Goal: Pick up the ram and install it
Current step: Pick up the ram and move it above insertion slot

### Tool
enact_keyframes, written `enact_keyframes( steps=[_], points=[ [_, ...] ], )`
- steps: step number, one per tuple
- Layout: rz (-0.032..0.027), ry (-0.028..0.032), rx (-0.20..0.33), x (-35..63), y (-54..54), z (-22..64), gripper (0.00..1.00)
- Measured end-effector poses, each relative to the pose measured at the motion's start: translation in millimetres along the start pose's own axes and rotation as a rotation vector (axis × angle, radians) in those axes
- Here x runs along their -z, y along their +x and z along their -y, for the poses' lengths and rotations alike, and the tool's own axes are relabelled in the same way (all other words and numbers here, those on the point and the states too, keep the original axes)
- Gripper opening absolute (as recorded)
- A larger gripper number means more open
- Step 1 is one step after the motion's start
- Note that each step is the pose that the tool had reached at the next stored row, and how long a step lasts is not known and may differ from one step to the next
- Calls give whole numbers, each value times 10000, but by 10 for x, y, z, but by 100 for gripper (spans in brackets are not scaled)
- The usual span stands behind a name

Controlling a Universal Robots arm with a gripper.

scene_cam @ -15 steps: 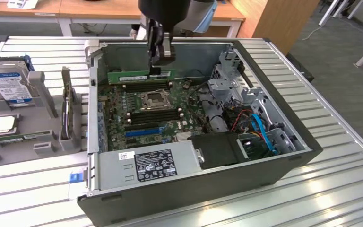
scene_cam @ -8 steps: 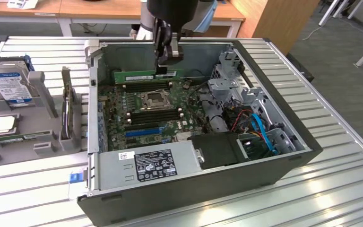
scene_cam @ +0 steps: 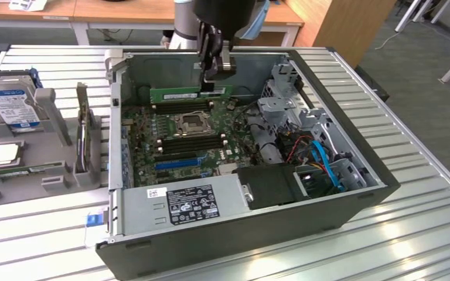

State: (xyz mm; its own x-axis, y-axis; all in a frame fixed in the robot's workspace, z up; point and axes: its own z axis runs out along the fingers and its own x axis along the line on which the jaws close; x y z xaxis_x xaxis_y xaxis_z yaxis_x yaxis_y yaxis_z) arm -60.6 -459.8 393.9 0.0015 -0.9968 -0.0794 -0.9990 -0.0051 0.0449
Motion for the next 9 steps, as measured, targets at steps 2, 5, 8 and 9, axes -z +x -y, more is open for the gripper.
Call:
enact_keyframes(
  steps=[2,5,8,9],
  points=[
    [0,0,2,0,0,11,11],
    [1,0,1,0,0,11,11],
    [0,0,2,0,-1,12,11],
    [1,0,3,0,-5,13,11]
  ],
)
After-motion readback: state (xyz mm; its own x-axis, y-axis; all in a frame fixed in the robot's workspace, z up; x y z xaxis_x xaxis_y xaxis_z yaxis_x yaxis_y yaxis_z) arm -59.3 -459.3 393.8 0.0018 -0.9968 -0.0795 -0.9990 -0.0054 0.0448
